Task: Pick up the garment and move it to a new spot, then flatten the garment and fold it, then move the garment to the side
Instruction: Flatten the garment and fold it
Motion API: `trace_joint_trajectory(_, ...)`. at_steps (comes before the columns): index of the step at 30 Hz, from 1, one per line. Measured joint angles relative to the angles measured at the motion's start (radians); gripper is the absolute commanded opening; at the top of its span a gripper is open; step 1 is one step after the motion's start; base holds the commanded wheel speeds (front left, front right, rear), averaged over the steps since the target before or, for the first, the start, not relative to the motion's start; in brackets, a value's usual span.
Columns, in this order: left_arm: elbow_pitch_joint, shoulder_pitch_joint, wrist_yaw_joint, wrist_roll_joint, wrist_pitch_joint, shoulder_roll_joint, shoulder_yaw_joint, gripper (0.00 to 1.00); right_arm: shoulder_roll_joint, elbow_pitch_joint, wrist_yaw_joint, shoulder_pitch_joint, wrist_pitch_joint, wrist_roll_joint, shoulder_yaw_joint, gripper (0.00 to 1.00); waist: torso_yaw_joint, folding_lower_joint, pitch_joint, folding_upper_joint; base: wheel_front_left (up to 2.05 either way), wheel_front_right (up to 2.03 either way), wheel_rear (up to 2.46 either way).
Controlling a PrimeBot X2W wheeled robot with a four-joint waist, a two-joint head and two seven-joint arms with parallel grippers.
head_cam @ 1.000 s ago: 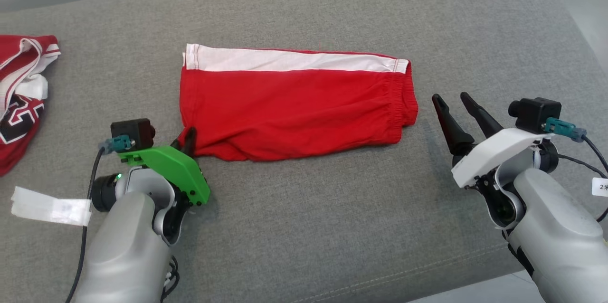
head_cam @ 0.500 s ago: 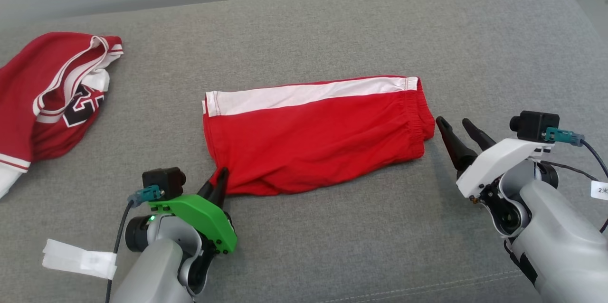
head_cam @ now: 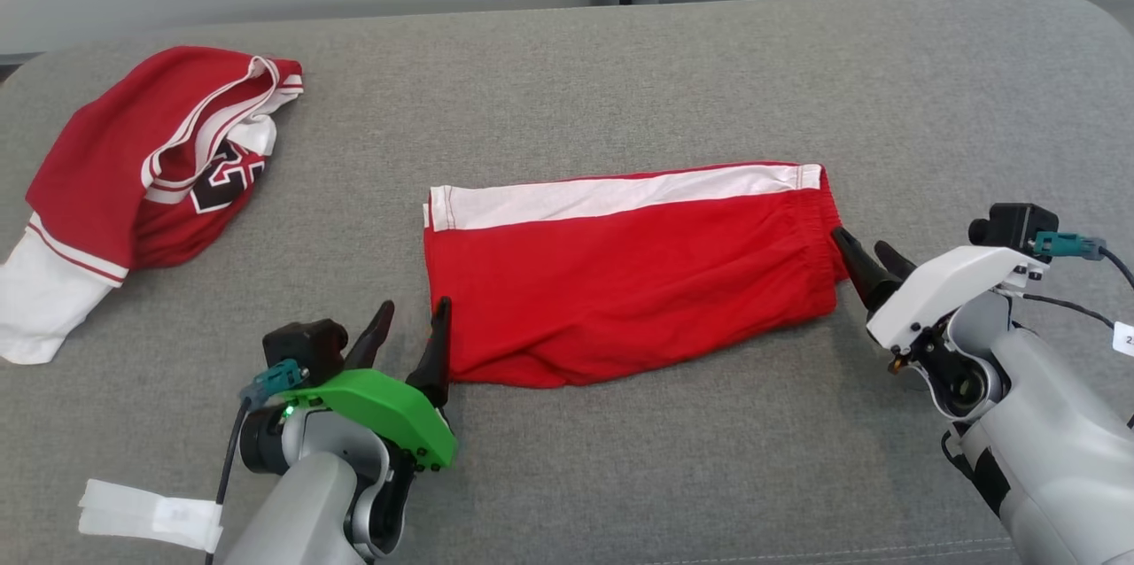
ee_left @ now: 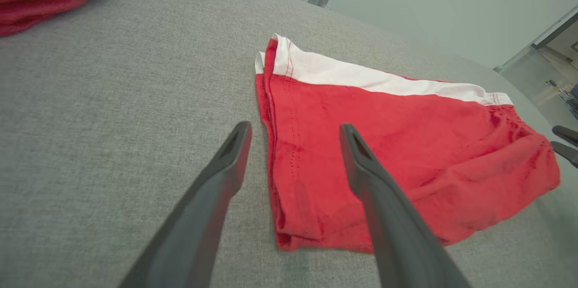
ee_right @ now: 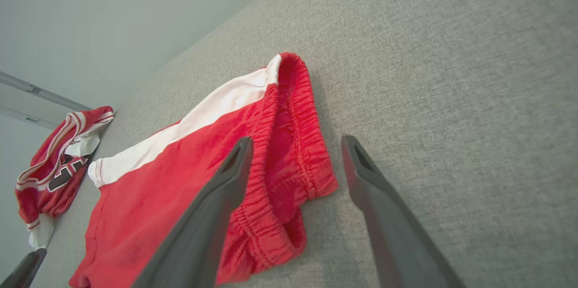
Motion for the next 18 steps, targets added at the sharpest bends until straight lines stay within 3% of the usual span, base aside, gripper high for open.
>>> trace_joint_trajectory(7, -0.075, 0.008, 0.057, 0.020, -0.035, 0.001, 0.042, 1.00, -0.002, 0.033, -0.020, -0.025, 0.046, 0.050, -0.040, 1.00, 0.040, 0.0000, 0.006, 0.0000, 0.00, 0.00, 0.00)
trace_joint_trajectory(11, -0.124, 0.033, 0.071, 0.025, -0.039, 0.001, 0.058, 1.00, -0.025, 0.069, -0.043, -0.038, 0.075, 0.049, -0.040, 1.00, 0.069, 0.0000, 0.013, 0.0000, 0.00, 0.00, 0.00)
trace_joint_trajectory(18, -0.167, 0.061, 0.080, 0.028, -0.039, 0.002, 0.061, 1.00, -0.017, 0.097, -0.050, -0.039, 0.112, 0.057, -0.040, 1.00, 0.107, 0.0000, 0.023, 0.0000, 0.00, 0.00, 0.00)
